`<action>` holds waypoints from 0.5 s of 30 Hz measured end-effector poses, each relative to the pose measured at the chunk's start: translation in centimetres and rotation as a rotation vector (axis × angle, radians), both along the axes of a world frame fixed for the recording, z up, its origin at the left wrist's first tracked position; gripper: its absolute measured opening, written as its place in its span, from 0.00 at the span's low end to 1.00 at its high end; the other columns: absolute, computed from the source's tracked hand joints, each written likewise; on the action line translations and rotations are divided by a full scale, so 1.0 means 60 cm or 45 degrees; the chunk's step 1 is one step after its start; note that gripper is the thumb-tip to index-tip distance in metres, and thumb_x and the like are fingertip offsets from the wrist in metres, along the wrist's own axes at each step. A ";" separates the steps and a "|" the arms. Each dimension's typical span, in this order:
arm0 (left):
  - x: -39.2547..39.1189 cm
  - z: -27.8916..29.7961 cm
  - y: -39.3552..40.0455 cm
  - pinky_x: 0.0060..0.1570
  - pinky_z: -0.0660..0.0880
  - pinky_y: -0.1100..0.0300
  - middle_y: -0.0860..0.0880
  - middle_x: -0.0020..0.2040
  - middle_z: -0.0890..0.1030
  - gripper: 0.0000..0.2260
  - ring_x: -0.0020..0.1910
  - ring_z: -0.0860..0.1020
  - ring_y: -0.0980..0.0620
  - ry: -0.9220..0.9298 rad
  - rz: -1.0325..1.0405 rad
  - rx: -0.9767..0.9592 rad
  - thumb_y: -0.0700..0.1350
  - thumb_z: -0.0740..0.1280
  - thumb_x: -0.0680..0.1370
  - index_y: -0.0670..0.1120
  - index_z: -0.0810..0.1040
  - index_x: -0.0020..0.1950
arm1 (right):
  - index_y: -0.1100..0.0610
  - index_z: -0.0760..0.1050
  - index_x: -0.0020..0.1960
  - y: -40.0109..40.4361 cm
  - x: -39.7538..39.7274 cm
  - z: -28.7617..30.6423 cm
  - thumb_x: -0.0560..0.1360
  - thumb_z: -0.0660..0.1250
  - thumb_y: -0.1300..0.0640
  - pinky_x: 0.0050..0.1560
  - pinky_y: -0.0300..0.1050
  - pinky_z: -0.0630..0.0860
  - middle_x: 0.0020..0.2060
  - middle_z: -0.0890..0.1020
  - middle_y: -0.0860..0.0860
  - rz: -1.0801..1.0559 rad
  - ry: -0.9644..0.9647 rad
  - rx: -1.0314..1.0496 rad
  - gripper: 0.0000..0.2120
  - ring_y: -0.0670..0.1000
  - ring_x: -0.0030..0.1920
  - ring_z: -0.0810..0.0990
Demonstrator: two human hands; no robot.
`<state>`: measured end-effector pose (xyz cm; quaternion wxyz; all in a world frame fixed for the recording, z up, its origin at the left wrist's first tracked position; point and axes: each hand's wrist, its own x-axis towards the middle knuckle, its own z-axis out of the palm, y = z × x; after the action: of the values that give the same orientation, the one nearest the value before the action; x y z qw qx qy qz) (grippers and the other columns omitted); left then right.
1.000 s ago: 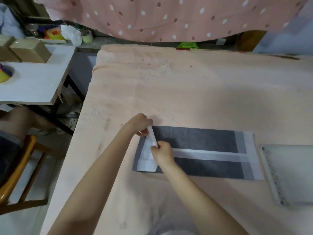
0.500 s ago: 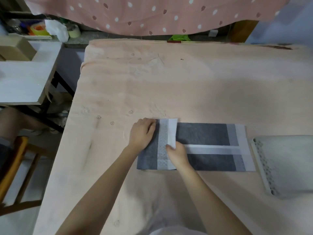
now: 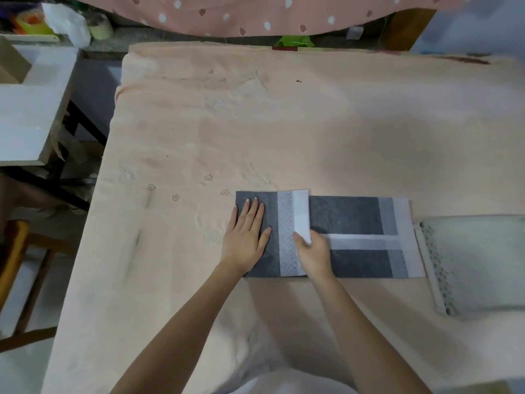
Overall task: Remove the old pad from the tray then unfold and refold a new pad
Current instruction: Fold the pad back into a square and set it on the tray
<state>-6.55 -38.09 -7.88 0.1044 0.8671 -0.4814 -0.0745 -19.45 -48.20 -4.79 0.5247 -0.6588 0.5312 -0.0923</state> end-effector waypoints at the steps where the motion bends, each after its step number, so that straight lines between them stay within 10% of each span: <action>1: -0.002 0.001 -0.003 0.75 0.42 0.50 0.46 0.77 0.55 0.26 0.77 0.49 0.49 -0.012 -0.003 0.011 0.55 0.48 0.82 0.43 0.53 0.77 | 0.62 0.77 0.49 -0.002 -0.002 0.000 0.79 0.62 0.55 0.51 0.54 0.78 0.43 0.82 0.56 0.001 -0.002 -0.007 0.11 0.55 0.45 0.81; 9: -0.011 0.001 0.000 0.74 0.49 0.46 0.44 0.76 0.60 0.27 0.76 0.56 0.45 -0.068 -0.002 0.065 0.55 0.46 0.81 0.41 0.59 0.75 | 0.63 0.70 0.39 -0.003 -0.012 -0.006 0.79 0.61 0.53 0.39 0.46 0.70 0.32 0.75 0.54 0.100 0.168 -0.140 0.15 0.55 0.36 0.75; 15: -0.011 -0.003 0.002 0.74 0.53 0.46 0.43 0.75 0.62 0.27 0.75 0.59 0.45 -0.050 0.011 0.078 0.55 0.48 0.80 0.41 0.61 0.75 | 0.62 0.72 0.51 0.007 -0.008 -0.003 0.78 0.63 0.54 0.37 0.44 0.70 0.40 0.80 0.56 0.135 0.460 -0.460 0.11 0.57 0.41 0.79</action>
<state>-7.21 -37.95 -8.09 0.0687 0.8733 -0.4769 -0.0719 -19.96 -47.80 -4.96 0.2994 -0.7746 0.5558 -0.0388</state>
